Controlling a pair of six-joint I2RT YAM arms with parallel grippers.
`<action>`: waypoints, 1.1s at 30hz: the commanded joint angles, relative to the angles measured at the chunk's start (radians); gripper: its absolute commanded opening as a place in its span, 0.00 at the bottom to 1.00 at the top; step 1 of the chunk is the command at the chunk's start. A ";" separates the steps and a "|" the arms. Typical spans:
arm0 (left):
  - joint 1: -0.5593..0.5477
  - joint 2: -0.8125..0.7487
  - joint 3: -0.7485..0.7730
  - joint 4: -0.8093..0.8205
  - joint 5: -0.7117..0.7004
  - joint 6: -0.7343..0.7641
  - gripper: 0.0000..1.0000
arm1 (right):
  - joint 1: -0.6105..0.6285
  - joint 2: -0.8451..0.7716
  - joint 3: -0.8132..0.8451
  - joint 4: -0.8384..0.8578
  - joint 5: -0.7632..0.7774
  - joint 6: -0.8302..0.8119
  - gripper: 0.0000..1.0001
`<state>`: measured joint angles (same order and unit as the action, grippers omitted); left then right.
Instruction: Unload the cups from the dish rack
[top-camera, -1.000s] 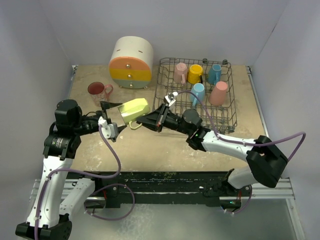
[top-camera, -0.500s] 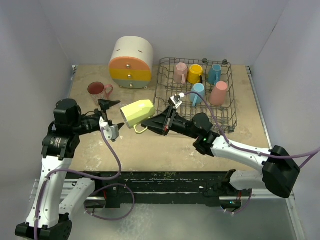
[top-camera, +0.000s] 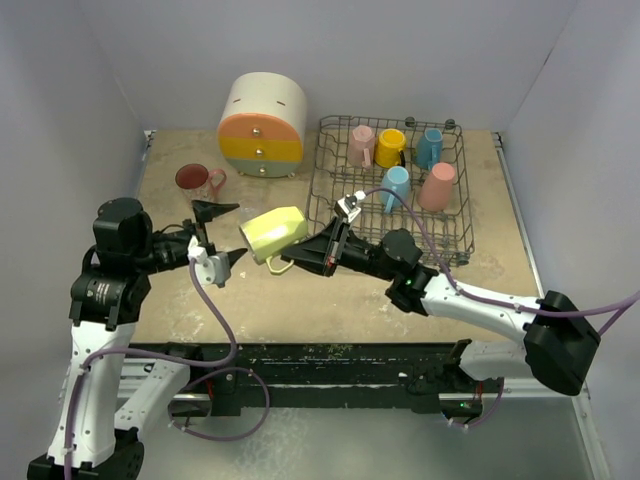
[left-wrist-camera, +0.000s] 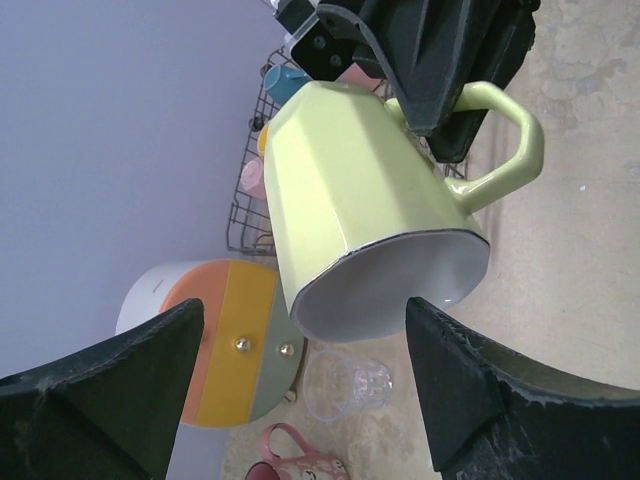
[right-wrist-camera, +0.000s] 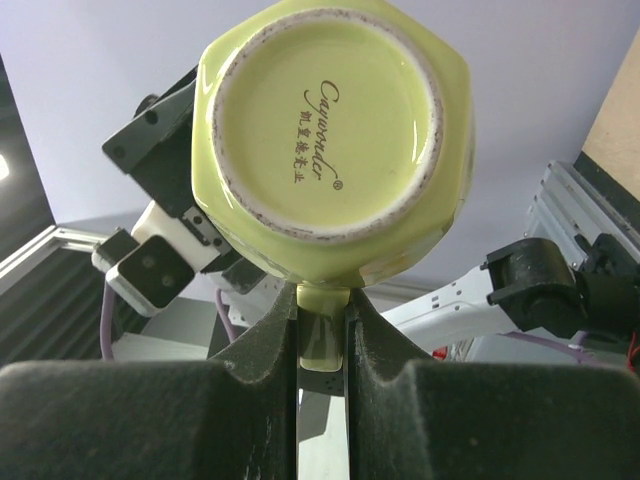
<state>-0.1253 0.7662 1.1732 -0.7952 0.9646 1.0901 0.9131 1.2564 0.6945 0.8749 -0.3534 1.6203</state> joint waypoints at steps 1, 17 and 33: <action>0.001 0.013 -0.035 0.076 0.000 -0.035 0.82 | 0.027 -0.029 0.032 0.200 0.020 -0.001 0.00; 0.000 -0.013 -0.157 0.413 0.091 -0.550 0.37 | 0.083 0.046 0.049 0.345 0.120 0.047 0.00; 0.001 0.096 -0.154 0.349 -0.252 -0.494 0.00 | -0.049 -0.026 0.030 -0.018 0.064 -0.063 0.84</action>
<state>-0.1249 0.7937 0.9539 -0.4072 0.8886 0.5224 0.9550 1.3460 0.6960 1.0489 -0.2630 1.6737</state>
